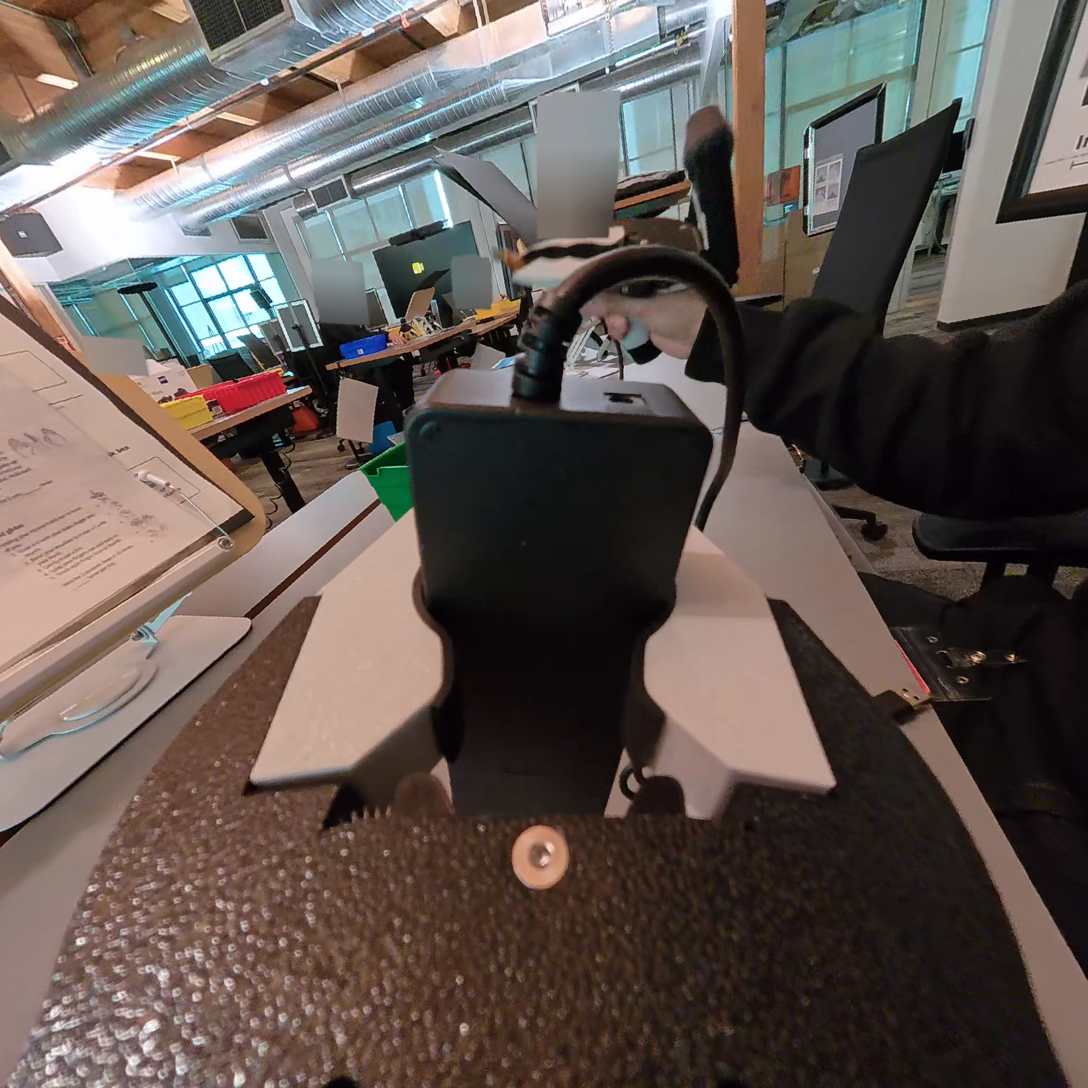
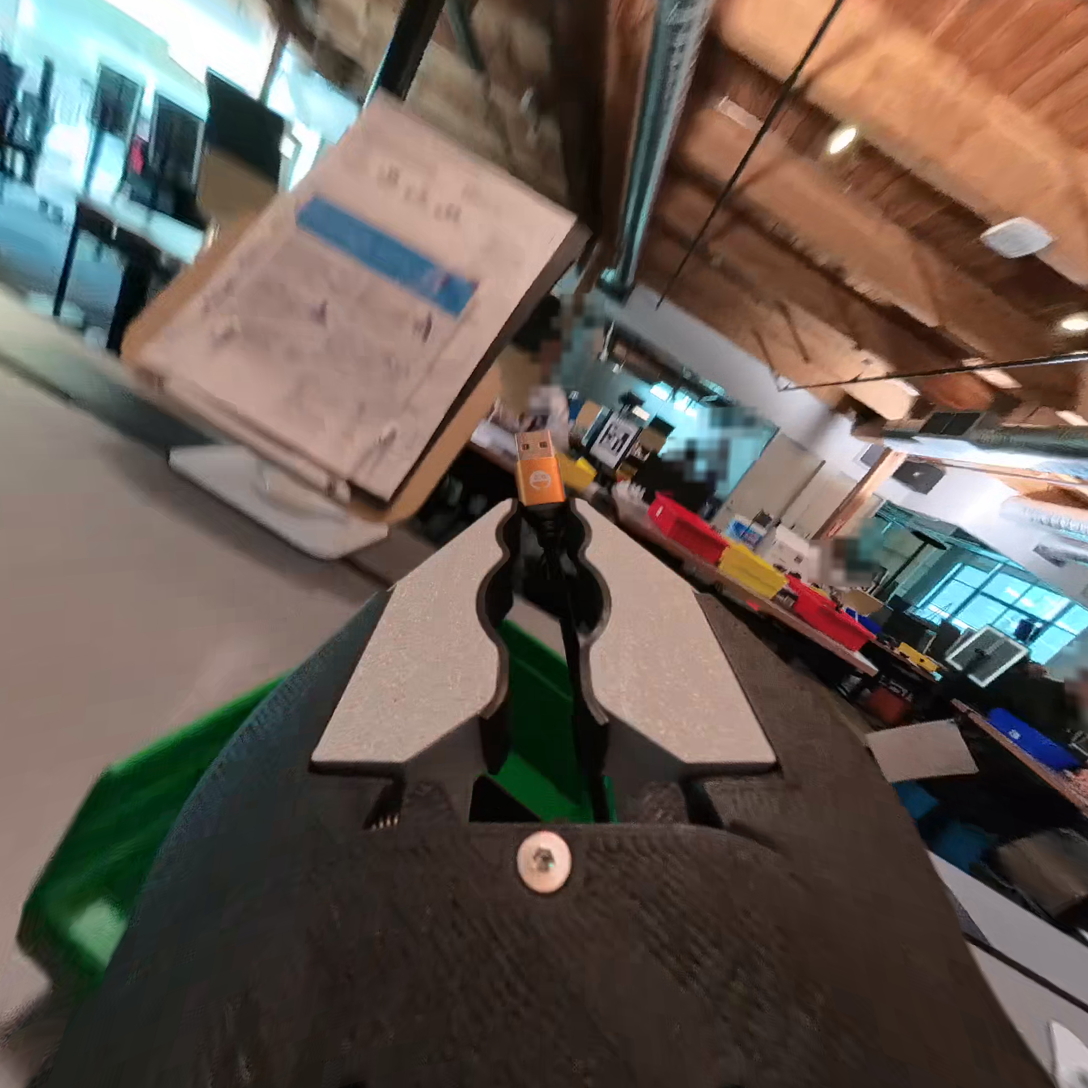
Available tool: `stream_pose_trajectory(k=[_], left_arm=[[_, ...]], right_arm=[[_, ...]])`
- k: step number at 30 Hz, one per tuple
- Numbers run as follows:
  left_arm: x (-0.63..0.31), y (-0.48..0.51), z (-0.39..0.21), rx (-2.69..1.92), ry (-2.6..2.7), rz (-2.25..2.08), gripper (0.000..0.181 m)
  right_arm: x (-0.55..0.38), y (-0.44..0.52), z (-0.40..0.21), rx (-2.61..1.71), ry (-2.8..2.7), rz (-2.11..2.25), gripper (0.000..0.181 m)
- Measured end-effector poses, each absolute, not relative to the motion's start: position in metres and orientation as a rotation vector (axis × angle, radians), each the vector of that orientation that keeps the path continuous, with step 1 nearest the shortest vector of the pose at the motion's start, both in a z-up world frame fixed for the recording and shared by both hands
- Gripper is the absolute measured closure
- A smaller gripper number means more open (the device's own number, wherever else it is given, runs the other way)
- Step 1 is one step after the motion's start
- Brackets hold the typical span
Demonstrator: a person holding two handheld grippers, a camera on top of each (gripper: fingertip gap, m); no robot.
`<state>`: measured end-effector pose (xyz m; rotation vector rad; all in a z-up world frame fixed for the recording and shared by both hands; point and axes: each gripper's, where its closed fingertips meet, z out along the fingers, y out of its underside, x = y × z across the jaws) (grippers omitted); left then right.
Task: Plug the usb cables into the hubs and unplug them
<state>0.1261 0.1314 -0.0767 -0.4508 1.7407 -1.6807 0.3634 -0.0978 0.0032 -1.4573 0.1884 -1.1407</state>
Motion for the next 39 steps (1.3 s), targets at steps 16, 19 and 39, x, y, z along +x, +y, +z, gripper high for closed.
stream_pose_trajectory(k=[16, 19, 39], left_arm=[[0.128, 0.137, -0.076, -0.485, 1.726, -1.705, 0.118], [0.128, 0.133, -0.077, -0.489, 1.732, -1.732, 0.118], [0.087, 0.050, -0.085, -0.065, 1.870, -1.981, 0.118]], right_arm=[[0.394, -0.122, -0.169, -2.457, 0.006, -1.014, 0.149], [0.377, -0.115, -0.155, -2.345, 0.135, -0.937, 0.114], [0.094, 0.091, -0.104, -1.634, -0.377, 0.022, 0.149]])
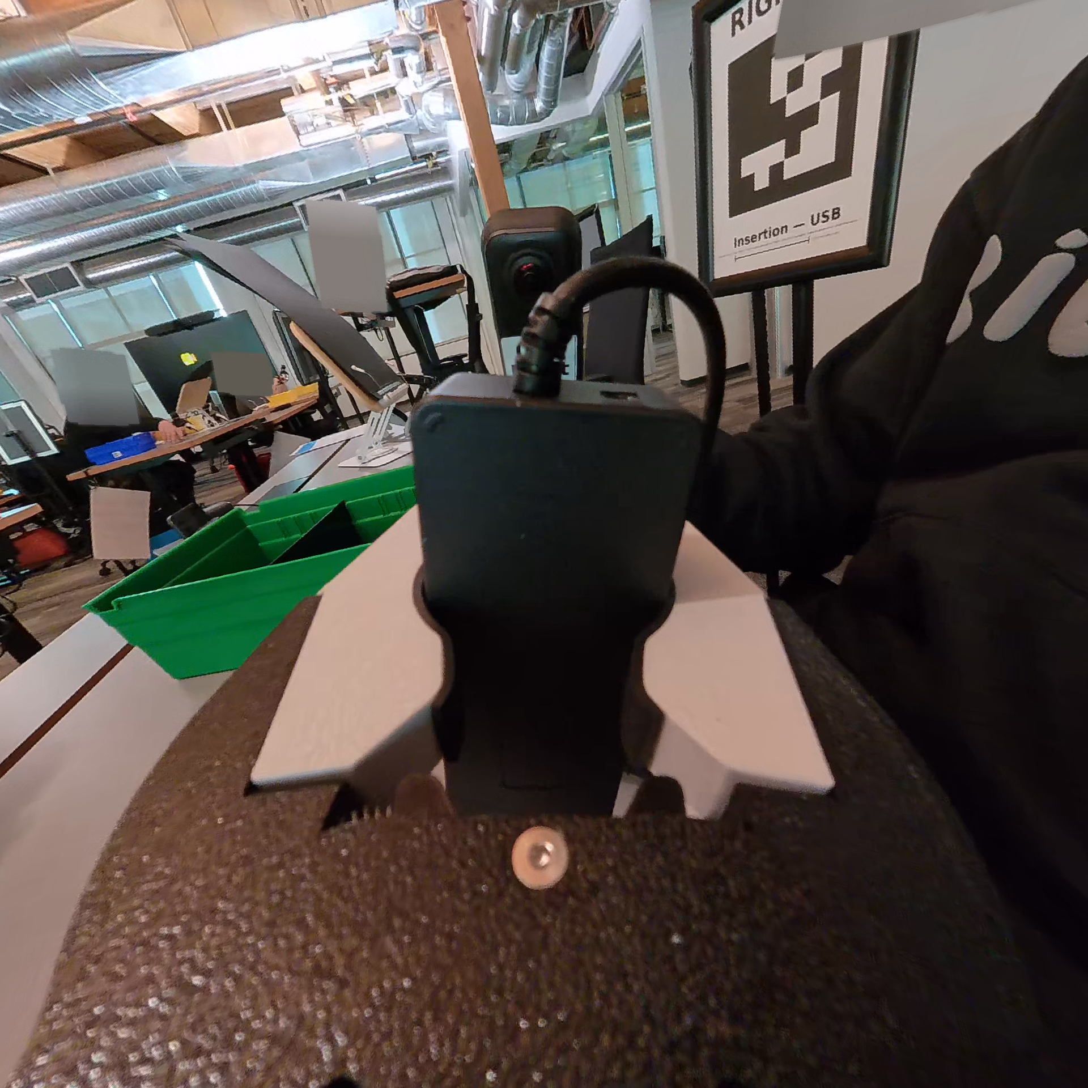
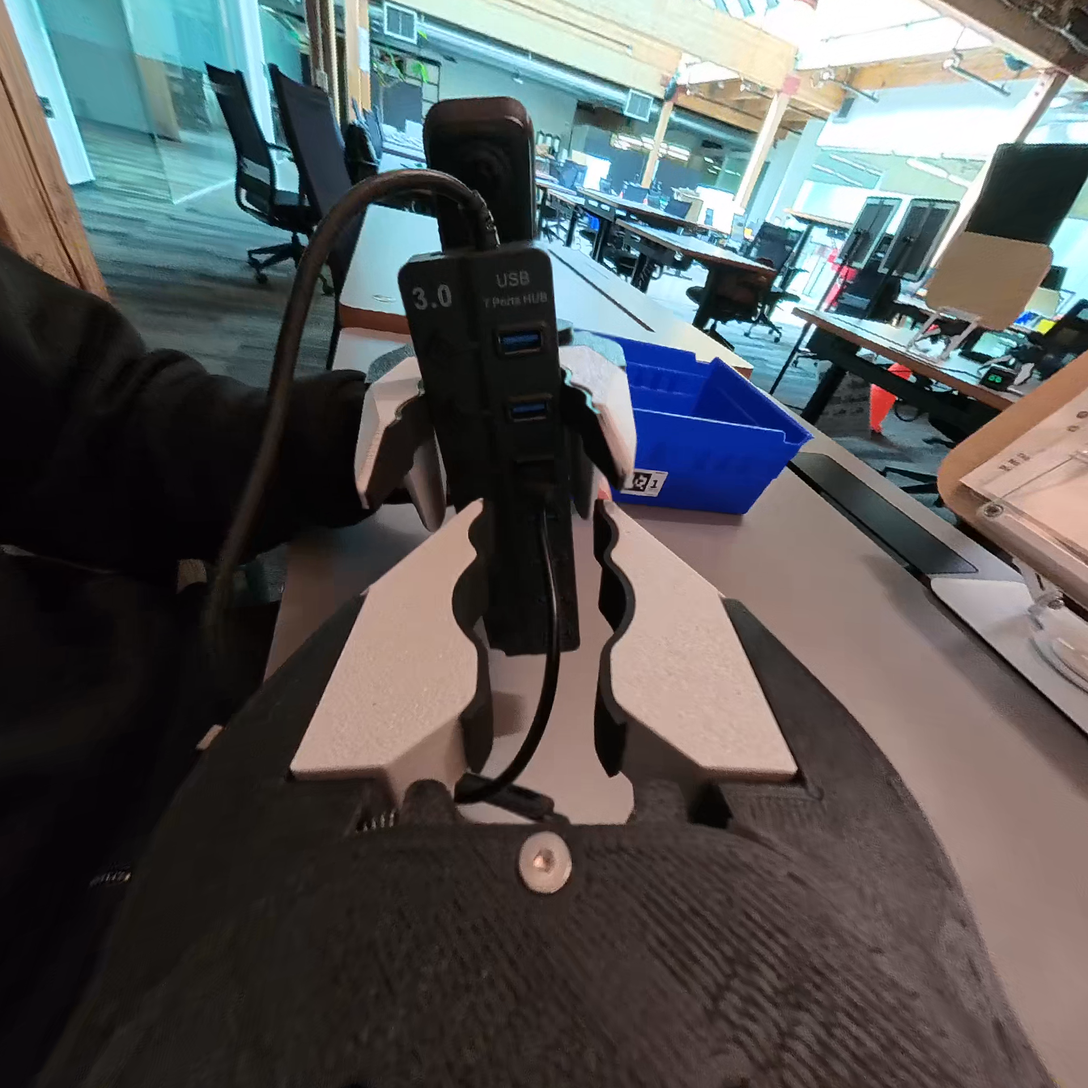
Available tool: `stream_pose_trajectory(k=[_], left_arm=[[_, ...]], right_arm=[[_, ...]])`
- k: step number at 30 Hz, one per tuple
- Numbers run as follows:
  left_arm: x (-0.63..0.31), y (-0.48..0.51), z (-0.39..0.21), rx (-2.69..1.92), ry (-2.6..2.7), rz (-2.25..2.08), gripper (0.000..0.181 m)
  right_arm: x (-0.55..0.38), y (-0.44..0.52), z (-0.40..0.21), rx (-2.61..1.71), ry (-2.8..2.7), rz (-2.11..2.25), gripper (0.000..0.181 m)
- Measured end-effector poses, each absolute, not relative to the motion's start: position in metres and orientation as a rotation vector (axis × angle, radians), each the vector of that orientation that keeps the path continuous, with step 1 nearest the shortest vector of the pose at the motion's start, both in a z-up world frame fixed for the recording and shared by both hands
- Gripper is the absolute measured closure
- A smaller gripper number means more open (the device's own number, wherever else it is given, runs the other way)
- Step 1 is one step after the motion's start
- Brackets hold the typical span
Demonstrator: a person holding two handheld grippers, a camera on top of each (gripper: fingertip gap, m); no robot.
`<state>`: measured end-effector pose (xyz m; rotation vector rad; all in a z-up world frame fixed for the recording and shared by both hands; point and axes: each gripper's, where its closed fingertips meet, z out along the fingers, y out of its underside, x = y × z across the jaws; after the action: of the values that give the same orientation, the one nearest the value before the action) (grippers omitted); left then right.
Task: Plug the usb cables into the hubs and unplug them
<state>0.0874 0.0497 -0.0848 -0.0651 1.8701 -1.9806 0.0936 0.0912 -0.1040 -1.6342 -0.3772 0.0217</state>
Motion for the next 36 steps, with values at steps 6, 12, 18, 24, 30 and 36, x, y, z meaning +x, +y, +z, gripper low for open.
stream_pose_trajectory(k=[6, 12, 18, 24, 30, 36], left_arm=[[0.090, 0.044, -0.088, -0.073, 1.877, -1.973, 0.118], [0.093, 0.047, -0.088, -0.108, 1.863, -1.986, 0.118], [0.098, 0.047, -0.093, -0.173, 1.915, -1.963, 0.119], [0.095, 0.040, -0.088, -0.134, 1.919, -1.928, 0.119], [0.091, 0.038, -0.084, -0.115, 1.920, -1.898, 0.119], [0.089, 0.032, -0.079, -0.094, 1.921, -1.865, 0.119]], right_arm=[[0.091, 0.095, -0.103, -1.601, -0.389, 0.001, 0.165], [0.092, 0.099, -0.106, -1.600, -0.369, -0.012, 0.167], [0.096, 0.098, -0.109, -1.673, -0.386, -0.025, 0.167], [0.094, 0.089, -0.104, -1.747, -0.426, -0.101, 0.167], [0.090, 0.085, -0.099, -1.772, -0.426, -0.124, 0.167], [0.087, 0.078, -0.092, -1.775, -0.433, -0.138, 0.167]])
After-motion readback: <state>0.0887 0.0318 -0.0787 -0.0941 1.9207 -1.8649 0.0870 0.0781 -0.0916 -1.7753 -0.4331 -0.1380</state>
